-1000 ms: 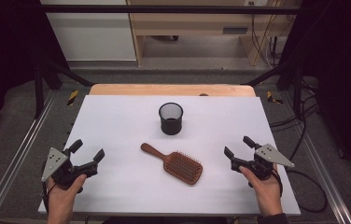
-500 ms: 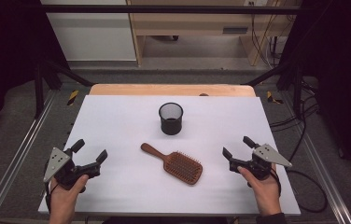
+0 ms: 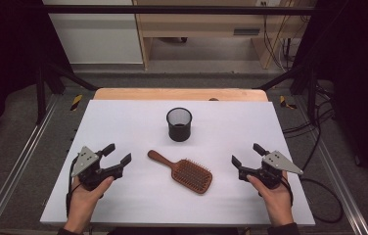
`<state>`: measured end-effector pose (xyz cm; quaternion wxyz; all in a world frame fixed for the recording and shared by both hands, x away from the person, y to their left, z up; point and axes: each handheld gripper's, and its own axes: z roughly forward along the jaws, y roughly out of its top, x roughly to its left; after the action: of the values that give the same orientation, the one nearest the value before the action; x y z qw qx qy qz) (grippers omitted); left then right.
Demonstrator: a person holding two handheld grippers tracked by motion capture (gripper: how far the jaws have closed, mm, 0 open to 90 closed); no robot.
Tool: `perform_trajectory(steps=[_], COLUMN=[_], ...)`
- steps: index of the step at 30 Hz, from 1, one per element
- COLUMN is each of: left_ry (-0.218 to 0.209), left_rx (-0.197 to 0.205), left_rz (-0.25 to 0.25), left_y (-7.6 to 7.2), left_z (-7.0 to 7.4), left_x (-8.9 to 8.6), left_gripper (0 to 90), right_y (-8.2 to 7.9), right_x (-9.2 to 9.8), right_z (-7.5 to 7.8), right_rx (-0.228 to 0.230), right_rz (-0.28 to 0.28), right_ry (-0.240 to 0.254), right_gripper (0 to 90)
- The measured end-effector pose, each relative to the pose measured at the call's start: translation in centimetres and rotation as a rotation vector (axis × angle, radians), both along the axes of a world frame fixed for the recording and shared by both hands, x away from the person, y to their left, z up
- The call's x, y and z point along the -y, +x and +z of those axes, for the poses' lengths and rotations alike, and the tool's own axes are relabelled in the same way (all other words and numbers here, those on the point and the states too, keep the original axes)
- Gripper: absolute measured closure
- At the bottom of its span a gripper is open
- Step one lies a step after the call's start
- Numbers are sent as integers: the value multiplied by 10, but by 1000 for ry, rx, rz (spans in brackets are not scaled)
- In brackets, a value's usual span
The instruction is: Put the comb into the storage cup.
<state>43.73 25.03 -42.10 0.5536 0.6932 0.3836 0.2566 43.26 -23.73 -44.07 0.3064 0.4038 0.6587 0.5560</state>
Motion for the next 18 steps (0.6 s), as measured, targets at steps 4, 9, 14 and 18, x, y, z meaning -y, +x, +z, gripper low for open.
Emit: perform_trajectory(steps=[4,9,14,18], left_ry=[20,-12,38,91], left_rx=[-50,-128,-151,-199], left_rz=[-44,-151,-179,-193], left_y=[18,36,48,57], left_z=[0,-3,-7,-11], left_x=[12,29,47,60], left_gripper=[507,681,868,900], right_y=[0,1,2,2], right_x=[6,7,6,5], right_z=[0,0,-1,-2], right_rx=[-4,-9,-15,-12], right_rz=[-22,-31,-25,-21], right_ry=[24,24,16,11], right_gripper=[91,89,90,95])
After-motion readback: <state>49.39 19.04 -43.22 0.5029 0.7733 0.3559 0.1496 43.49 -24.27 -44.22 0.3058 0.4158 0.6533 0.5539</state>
